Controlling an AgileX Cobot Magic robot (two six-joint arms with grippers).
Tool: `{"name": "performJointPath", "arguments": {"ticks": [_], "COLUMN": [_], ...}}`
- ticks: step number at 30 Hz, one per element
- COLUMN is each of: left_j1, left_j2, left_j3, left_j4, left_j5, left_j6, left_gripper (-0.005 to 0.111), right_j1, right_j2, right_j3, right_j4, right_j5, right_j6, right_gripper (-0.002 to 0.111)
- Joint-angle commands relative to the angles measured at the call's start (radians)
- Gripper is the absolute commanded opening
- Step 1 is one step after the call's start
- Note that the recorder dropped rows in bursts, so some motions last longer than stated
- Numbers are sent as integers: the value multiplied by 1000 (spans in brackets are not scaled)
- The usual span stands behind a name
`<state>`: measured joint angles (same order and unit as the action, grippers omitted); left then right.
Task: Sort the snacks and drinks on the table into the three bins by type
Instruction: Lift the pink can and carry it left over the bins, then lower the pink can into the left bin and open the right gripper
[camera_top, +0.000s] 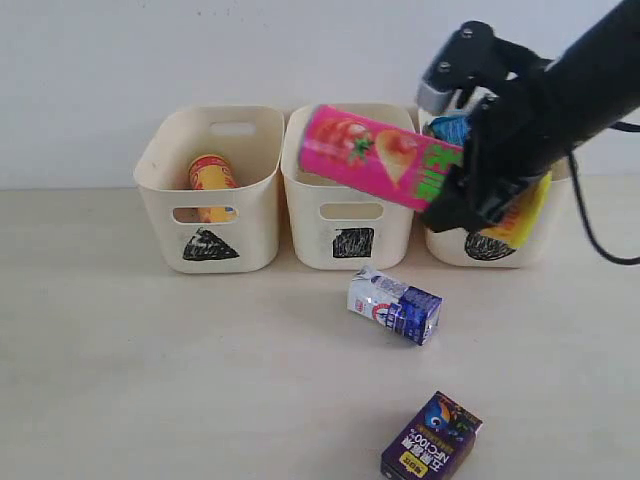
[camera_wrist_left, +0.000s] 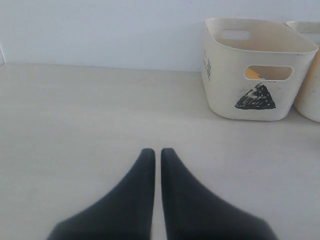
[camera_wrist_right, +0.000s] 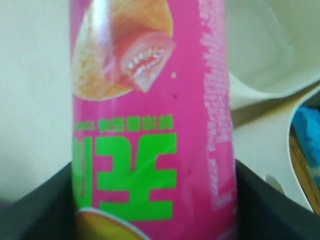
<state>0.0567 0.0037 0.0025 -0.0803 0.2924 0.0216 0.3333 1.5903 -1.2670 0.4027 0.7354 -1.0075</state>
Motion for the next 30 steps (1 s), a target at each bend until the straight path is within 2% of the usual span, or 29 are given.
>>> {"name": "performJointPath", "arguments": {"ticks": [1, 7, 16, 23, 30], "left_j1": [-3, -3, -3, -3, -3], "left_j2": [-4, -4, -4, -4, -4], "left_j3": [-2, -2, -2, -2, -2], "left_j4": [-2, -2, -2, -2, -2], "left_j5": [-8, -8, -8, -8, -8], "left_j6": [-5, -5, -5, -5, -5], "left_gripper": [4, 4, 4, 4, 4], "right_j1": [121, 245, 365, 376, 376], "right_j2": [-5, 65, 298, 503, 659], "right_j3": [-2, -91, -363, -605, -770], "right_j4": [9, 9, 9, 9, 11], "right_j5": [-181, -201, -258, -356, -598], "right_j6": [230, 360, 488, 545, 613], "right_gripper": [0, 0, 0, 0, 0]}}
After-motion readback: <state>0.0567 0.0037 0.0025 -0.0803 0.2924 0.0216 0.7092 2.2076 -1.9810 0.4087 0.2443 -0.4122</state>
